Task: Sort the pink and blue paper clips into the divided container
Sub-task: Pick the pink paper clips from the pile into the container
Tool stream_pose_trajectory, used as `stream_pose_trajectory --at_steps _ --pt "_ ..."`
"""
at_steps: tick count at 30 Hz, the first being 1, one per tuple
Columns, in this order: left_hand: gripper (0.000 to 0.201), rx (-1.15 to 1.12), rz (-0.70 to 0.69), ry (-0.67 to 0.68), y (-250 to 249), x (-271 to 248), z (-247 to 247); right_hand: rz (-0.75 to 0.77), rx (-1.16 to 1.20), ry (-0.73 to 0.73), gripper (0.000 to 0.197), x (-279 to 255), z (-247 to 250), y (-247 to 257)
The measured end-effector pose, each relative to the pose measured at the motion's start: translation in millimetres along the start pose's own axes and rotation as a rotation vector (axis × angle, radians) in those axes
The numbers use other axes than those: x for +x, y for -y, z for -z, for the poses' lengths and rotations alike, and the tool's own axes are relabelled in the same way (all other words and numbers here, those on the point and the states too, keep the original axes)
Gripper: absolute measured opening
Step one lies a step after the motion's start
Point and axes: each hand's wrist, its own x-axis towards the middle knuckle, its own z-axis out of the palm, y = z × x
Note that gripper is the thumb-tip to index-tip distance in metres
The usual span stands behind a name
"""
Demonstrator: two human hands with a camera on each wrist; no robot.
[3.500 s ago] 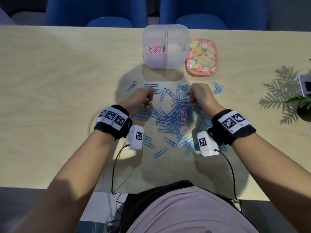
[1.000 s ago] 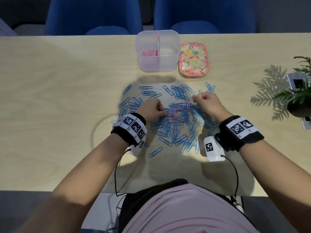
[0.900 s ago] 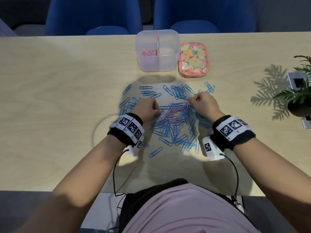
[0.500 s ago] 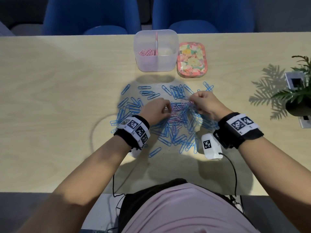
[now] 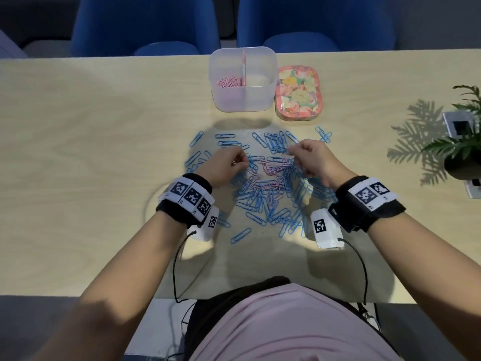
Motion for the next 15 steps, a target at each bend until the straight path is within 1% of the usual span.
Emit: stream_pose_trajectory --at_steps 2,3,5,6,7,9,10,12,14,15 --pt "0.004 -0.084 0.013 -0.006 5 0 5 0.221 -0.4 -0.009 0.013 4 -3 -4" --pt "0.005 -0.111 0.019 -0.02 6 0 7 0.274 -0.579 -0.005 0.01 4 -4 -5" --pt "0.004 -0.087 -0.001 -0.052 6 1 9 0.302 -0.832 -0.025 0.012 1 -6 -6" --pt "0.006 -0.04 -0.029 -0.058 3 1 8 0.3 -0.888 -0.027 0.012 0 -7 -8" --pt "0.009 0.017 -0.063 -0.054 0 1 6 0.298 -0.896 -0.017 0.01 0 -6 -8" --pt "0.013 0.132 -0.127 -0.021 -8 3 -2 0.277 -0.786 0.037 0.007 1 -5 -11" --pt "0.015 0.195 -0.145 -0.001 -10 5 -8 0.245 -0.657 0.064 0.01 2 -4 -11" --pt "0.018 0.323 -0.148 0.031 -15 9 -18 0.127 -0.275 0.083 0.023 1 3 -10" --pt "0.018 0.4 -0.134 0.053 -18 12 -26 -0.002 0.119 0.115 0.025 -2 10 -5" --pt "0.017 0.415 -0.122 0.061 -19 12 -27 -0.049 0.233 0.126 0.023 -4 13 -3"
